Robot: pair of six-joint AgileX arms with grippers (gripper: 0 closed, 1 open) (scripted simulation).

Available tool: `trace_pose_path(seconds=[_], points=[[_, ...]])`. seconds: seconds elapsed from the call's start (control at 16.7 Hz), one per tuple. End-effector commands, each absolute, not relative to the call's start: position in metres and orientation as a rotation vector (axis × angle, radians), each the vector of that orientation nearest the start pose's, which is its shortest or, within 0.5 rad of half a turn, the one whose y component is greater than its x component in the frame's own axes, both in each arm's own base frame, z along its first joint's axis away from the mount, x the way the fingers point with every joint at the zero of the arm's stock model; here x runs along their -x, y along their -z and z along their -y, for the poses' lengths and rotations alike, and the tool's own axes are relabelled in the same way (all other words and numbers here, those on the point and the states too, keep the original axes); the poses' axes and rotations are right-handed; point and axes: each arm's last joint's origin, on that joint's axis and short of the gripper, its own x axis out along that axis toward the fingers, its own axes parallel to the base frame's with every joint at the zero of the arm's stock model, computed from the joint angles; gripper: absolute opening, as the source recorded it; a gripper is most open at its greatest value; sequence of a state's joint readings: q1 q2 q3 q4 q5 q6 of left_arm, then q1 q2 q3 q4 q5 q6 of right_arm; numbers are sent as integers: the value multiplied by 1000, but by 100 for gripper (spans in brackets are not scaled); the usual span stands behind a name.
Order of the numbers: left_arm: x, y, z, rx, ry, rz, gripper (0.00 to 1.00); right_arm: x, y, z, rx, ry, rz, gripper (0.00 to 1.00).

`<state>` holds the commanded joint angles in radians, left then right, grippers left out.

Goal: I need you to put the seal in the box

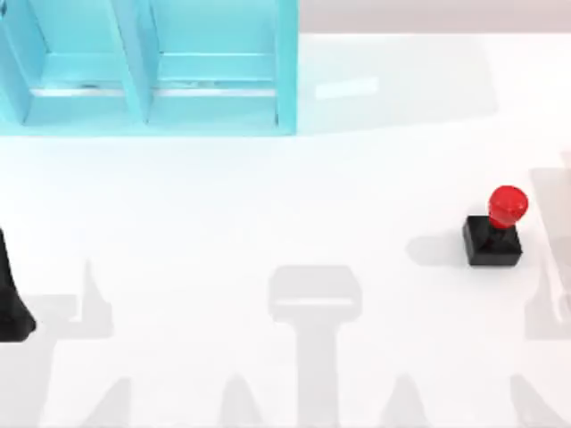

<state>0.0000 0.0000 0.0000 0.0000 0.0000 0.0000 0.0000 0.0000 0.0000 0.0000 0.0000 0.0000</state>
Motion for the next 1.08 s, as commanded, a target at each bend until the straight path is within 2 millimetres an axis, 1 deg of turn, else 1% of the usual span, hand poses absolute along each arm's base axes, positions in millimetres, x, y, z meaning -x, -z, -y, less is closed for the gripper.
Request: trace_pose_path(seconds=[0.18, 0.3, 0.42, 0.6, 0.72, 0.84, 0.96, 1.08], points=[[-106, -160, 1, 0, 0, 0, 100, -106, -162, 1, -2, -3, -10, 100], [-106, -160, 1, 0, 0, 0, 100, -106, -170, 0, -11, -15, -58, 100], [-106, -160, 1, 0, 0, 0, 100, -108, -186, -2, -24, -30, -139, 100], [-106, -160, 1, 0, 0, 0, 100, -120, -223, -6, -48, -51, -310, 100], [-106, -160, 1, 0, 0, 0, 100, -137, -250, -11, -63, -61, -453, 100], [-106, -160, 1, 0, 0, 0, 100, -163, -274, -17, -74, -67, -612, 100], [-106, -160, 1, 0, 0, 0, 100, -197, -292, -26, -79, -68, -781, 100], [-106, -160, 1, 0, 0, 0, 100, -236, -300, -38, -77, -63, -952, 100]])
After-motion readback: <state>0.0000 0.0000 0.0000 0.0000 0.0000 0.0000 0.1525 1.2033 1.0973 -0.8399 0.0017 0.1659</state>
